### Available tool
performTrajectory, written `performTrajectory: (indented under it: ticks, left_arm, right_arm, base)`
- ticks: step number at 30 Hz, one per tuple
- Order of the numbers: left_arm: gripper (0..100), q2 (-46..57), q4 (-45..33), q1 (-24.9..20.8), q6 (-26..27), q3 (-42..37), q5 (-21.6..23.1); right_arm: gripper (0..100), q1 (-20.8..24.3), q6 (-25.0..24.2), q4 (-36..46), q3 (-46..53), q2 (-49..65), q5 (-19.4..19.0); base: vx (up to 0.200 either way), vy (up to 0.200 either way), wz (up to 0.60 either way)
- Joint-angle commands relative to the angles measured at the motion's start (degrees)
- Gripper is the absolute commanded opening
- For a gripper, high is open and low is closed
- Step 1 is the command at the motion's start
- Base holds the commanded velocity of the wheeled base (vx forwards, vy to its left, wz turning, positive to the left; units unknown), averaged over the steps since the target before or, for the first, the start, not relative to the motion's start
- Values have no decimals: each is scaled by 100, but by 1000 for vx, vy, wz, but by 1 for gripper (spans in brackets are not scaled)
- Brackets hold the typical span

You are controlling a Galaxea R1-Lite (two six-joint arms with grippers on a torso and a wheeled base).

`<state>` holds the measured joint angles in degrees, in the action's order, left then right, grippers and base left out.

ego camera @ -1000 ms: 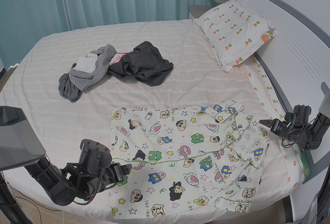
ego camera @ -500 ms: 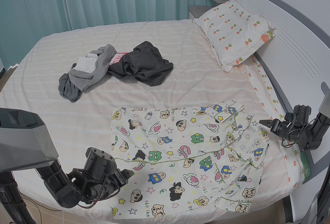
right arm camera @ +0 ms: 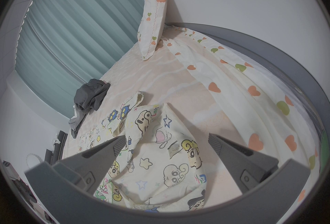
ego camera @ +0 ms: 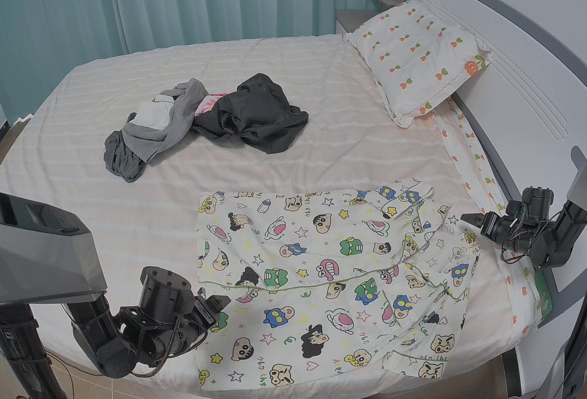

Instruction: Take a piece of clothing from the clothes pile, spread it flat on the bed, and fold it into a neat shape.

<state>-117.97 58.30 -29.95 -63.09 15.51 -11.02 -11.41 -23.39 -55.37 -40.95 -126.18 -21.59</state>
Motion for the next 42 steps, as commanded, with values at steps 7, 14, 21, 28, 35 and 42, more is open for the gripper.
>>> performTrajectory:
  ticks: [7, 14, 21, 28, 35, 42]
  left_arm:
    - [100, -1123, 2933, 16, -310, -760, -647]
    - [100, -350, 3100, 16, -573, -1023, -445]
    - [100, 784, 3091, 341, -608, -1252, -322]
    - [100, 995, 3021, 587, -195, -1507, 12]
    - [100, 362, 2819, 350, -195, -1515, 434]
    - [100, 318, 2828, 209, -336, -1515, 434]
  right_arm:
    - [100, -2, 1, 0, -1, -3, -3]
    - [100, -2, 1, -9, -1, -3, -3]
    - [100, -2, -7, -9, -10, 6, -3]
    - [100, -2, -7, 0, -1, 33, -3]
    - [100, -54, -16, 9, 52, 164, -3]
    - [100, 130, -25, 88, 131, 498, -21]
  base:
    - [0, 0, 0]
    - [0, 0, 0]
    - [0, 0, 0]
    - [0, 0, 0]
    - [0, 0, 0]
    - [0, 0, 0]
